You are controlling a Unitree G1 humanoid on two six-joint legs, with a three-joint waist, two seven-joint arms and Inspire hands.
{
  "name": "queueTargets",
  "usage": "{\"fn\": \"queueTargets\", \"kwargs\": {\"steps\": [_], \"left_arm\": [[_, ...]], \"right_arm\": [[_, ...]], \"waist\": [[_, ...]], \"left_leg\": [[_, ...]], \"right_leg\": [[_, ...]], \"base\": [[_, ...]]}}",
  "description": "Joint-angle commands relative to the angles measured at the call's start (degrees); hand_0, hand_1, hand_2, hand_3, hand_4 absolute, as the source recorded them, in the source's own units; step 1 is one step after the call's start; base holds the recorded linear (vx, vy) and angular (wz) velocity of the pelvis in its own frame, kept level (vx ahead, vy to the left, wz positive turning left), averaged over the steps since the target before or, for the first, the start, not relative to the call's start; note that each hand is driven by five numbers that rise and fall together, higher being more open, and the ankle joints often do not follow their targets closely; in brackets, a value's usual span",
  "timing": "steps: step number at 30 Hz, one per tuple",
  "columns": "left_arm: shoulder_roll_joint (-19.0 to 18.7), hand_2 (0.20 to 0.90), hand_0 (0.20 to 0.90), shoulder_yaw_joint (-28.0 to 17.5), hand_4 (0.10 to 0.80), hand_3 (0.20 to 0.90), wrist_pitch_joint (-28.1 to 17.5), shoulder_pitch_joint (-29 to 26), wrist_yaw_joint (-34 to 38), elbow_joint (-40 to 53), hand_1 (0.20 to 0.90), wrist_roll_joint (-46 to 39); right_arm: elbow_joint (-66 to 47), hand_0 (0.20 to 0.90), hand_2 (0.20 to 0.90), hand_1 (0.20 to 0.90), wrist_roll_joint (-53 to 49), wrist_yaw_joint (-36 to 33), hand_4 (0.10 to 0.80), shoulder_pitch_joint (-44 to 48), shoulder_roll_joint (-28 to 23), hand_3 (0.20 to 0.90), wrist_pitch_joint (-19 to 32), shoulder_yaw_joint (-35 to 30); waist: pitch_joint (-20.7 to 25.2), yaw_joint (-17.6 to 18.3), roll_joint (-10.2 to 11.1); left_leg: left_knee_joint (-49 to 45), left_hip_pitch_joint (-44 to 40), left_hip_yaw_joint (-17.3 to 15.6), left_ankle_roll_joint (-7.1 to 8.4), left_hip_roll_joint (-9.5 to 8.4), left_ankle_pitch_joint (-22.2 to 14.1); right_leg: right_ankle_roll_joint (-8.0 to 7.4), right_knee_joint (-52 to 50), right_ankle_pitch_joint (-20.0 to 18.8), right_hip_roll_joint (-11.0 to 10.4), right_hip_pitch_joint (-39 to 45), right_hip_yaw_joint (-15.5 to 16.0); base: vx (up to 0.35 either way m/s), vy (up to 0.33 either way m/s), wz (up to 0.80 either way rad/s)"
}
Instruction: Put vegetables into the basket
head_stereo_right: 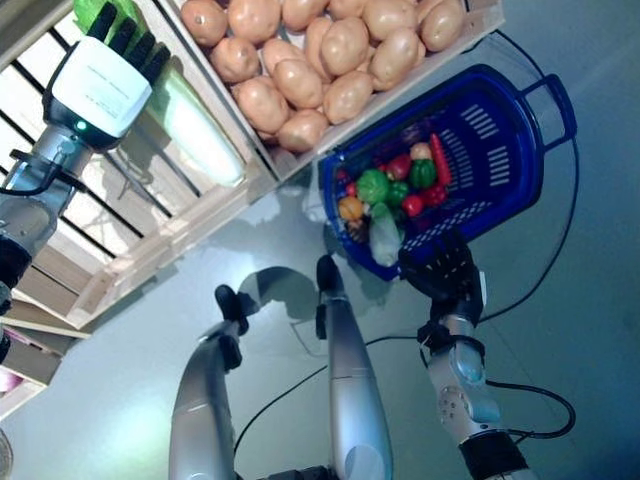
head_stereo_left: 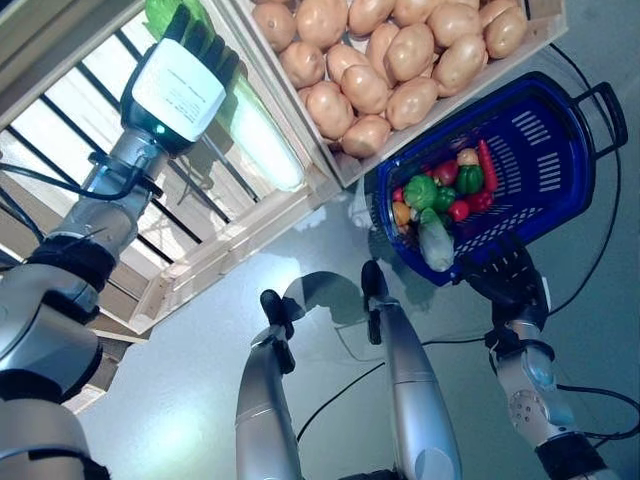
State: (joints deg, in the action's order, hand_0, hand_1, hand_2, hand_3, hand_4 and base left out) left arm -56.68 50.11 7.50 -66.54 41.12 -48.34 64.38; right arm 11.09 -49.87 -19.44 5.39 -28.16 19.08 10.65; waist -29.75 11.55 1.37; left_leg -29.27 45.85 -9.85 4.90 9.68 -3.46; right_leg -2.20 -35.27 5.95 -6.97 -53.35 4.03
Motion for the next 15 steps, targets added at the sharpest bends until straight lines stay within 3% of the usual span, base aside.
{"fn": "queueTargets", "kwargs": {"steps": [1, 3, 4, 5, 6, 7, 12, 13, 15], "left_arm": [[-3.4, 0.9, 0.9, -8.6, 0.8, 0.9, 5.3, -2.6, 4.4, 0.1, 0.9, -5.2], [-3.3, 0.9, 0.9, -8.5, 0.8, 0.9, 5.0, -2.4, 4.9, 0.0, 0.9, -6.1], [-3.2, 0.698, 0.698, -8.7, 0.665, 0.698, 5.3, -2.1, 5.0, 0.2, 0.698, -6.2], [-3.1, 0.627, 0.627, -9.0, 0.618, 0.627, 5.1, -1.8, 5.2, 0.2, 0.627, -6.5], [-3.1, 0.495, 0.495, -8.9, 0.53, 0.495, 5.2, -1.9, 5.2, 0.4, 0.495, -6.6], [-3.3, 0.3, 0.3, -9.2, 0.4, 0.3, 5.2, -2.3, 5.3, 0.5, 0.3, -6.6], [-2.6, 0.3, 0.3, -9.3, 0.4, 0.3, 4.7, -1.5, 4.5, 0.9, 0.3, -7.4], [-2.7, 0.3, 0.3, -9.5, 0.4, 0.3, 4.2, -1.9, 3.6, 1.1, 0.3, -7.0], [-2.5, 0.3, 0.3, -9.0, 0.4, 0.3, 4.3, -1.3, 3.2, 1.4, 0.3, -7.3]], "right_arm": [[-6.8, 0.9, 0.9, 0.9, 2.4, -3.2, 0.8, -1.3, -1.9, 0.9, 3.5, -4.8], [-7.0, 0.9, 0.9, 0.9, 2.3, -3.3, 0.8, -1.2, -1.9, 0.9, 3.4, -4.8], [-7.3, 0.9, 0.9, 0.9, 2.2, -3.6, 0.8, -1.2, -2.0, 0.9, 3.4, -4.8], [-7.4, 0.9, 0.9, 0.9, 2.3, -3.8, 0.8, -1.1, -2.0, 0.9, 3.3, -4.6], [-7.6, 0.9, 0.9, 0.9, 2.2, -3.9, 0.8, -0.9, -2.0, 0.9, 3.2, -4.6], [-7.7, 0.9, 0.9, 0.9, 2.2, -3.9, 0.8, -0.3, -2.1, 0.9, 3.2, -4.8], [-8.3, 0.9, 0.9, 0.9, 2.3, -5.0, 0.8, -0.1, -2.2, 0.9, 2.8, -4.7], [-8.5, 0.9, 0.9, 0.9, 2.3, -5.1, 0.8, 0.6, -2.3, 0.9, 2.8, -5.0], [-8.4, 0.9, 0.9, 0.9, 2.3, -5.0, 0.8, 0.1, -2.3, 0.9, 2.7, -4.9]], "waist": [[0.0, 0.2, 2.0], [0.0, 0.1, 2.0], [0.0, 0.0, 2.1], [0.0, -0.1, 2.1], [0.0, -0.1, 2.2], [0.0, 0.0, 2.2], [0.0, -0.1, 2.4], [0.0, -0.1, 2.3], [0.0, -0.1, 2.4]], "left_leg": [[-2.4, 3.4, 0.4, -1.88, -1.49, -1.2], [-2.3, 3.6, 0.7, -1.84, -1.61, -1.1], [-2.1, 3.5, 0.7, -1.85, -1.62, -1.1], [-2.1, 3.5, 0.8, -1.78, -1.7, -1.0], [-1.9, 3.6, 0.8, -1.72, -1.69, -0.8], [-1.2, 4.9, 0.3, -2.15, -1.62, 0.9], [-1.1, 3.7, 0.9, -1.46, -1.78, -0.3], [-0.2, 4.7, 0.4, -1.8, -1.74, 1.6], [-0.6, 3.4, 0.9, -1.33, -1.82, 0.0]], "right_leg": [[-1.6, 1.0, 0.0, 0.0, 2.8, 0.0], [-1.67, 1.1, -0.1, 0.0, 2.6, 0.0], [-1.69, 1.2, -0.2, 0.1, 2.6, 0.1], [-1.73, 1.3, -0.3, 0.1, 2.7, 0.1], [-1.76, 1.6, -0.5, 0.2, 2.5, 0.1], [-1.33, 2.2, -2.1, 0.2, 1.2, 0.2], [-1.81, 2.6, -0.9, 0.6, 2.7, 0.0], [-1.42, 3.4, -2.6, 0.6, 1.5, 0.1], [-1.85, 3.1, -1.1, 0.7, 2.9, 0.0]], "base": [[-0.04, -0.012, 0.0], [-0.038, -0.018, 0.01], [-0.034, -0.018, 0.02], [-0.038, -0.018, 0.02], [-0.109, -0.019, 0.01], [-0.127, -0.034, -0.03], [-0.019, -0.021, -0.03], [0.0, 0.0, 0.0], [0.032, -0.003, 0.0]]}}
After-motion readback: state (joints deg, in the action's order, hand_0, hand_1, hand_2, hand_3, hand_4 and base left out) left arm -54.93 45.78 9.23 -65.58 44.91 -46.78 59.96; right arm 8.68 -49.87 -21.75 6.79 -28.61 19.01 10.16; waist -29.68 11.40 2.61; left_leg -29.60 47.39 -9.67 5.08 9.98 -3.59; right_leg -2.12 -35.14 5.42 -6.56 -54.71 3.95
